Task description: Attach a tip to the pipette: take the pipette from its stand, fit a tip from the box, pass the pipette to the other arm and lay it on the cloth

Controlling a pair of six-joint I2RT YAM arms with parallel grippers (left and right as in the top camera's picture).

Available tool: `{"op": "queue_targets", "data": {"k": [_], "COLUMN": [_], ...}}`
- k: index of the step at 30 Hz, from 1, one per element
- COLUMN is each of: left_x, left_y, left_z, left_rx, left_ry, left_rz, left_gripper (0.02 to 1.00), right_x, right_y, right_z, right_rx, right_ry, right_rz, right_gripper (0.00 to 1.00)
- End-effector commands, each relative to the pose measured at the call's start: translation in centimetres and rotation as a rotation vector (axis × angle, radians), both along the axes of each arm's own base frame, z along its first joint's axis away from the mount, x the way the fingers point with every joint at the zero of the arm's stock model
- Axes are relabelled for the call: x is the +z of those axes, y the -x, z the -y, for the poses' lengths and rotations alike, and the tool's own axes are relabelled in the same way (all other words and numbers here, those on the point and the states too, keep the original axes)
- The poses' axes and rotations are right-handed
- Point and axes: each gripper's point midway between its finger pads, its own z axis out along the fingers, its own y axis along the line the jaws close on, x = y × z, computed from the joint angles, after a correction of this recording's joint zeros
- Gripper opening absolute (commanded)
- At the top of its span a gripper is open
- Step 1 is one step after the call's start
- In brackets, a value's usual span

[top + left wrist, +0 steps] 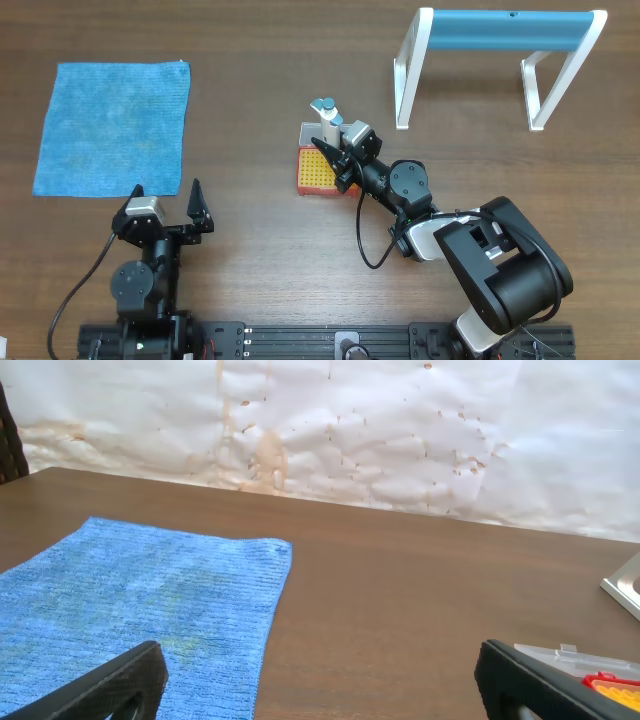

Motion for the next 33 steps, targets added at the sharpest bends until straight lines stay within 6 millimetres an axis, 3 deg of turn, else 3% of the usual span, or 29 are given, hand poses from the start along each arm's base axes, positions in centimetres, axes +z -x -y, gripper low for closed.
{"op": "queue_targets", "data": {"k": [1,6,21,26,33], "left_x": [-0.1,-0.1,-0.1,-0.1,-0.1], "left_y": [0.0,0.0,0.0,0.0,0.0], "left_z": [0.2,0.2,0.2,0.2,0.2], "left_rx": [-0.012,-0.012,-0.012,-0.012,-0.012], "left_ry": [-0.013,-0.013,-0.013,-0.013,-0.013], "left_rz": [-0.001,-0.001,-0.001,-0.001,-0.001], "left_gripper": [0.996,0.996,0.998,0.996,0.996], "right_x": [-0.9,-1.0,-5.0,-2.9,5.7], "right_y": [0.4,0.4,1.5,1.1,1.2], "right_z": [-0.2,-0.2,0.3,0.2,-1.4], "right_rx": [0.019,0.019,0.02,0.02,0.114], "right_ry": [0.021,0.023,0.079,0.037,-0.045], "right_rz": [-0.021,-0.024,-0.133,-0.05,0.127], "right_gripper": [0.08,0.077,0.08,0.08,0.08]}}
